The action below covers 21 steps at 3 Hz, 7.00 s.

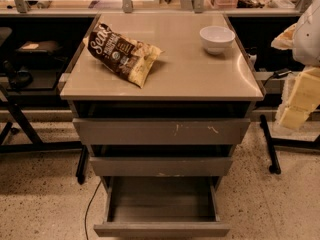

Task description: Close bottom drawer

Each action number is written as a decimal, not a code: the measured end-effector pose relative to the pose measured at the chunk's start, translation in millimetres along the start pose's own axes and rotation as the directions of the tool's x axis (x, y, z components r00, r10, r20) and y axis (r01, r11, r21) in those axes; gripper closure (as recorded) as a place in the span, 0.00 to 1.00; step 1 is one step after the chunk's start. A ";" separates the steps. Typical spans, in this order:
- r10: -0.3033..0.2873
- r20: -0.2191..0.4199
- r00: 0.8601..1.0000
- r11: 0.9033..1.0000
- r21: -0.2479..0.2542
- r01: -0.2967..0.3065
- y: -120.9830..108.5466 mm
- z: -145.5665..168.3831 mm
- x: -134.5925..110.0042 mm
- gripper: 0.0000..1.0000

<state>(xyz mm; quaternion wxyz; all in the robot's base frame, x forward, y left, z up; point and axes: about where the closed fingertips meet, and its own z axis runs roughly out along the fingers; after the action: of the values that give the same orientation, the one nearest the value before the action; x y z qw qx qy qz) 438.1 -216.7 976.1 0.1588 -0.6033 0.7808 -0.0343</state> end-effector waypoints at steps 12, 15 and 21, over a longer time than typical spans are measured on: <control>0.274 0.289 0.917 0.952 -0.218 -0.216 127.4 560.1 177.2 1.00; 0.250 0.283 0.926 0.949 -0.261 -0.177 160.8 633.7 160.2 1.00; 0.154 0.357 0.921 0.945 -0.325 -0.032 245.0 744.7 132.6 0.82</control>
Offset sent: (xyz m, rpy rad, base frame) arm -0.0450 -0.0292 -0.1913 0.0415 0.1220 0.0492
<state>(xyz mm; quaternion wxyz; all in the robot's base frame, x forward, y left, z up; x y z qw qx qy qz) 396.1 -174.2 183.3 0.2098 -0.5779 0.7591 0.2142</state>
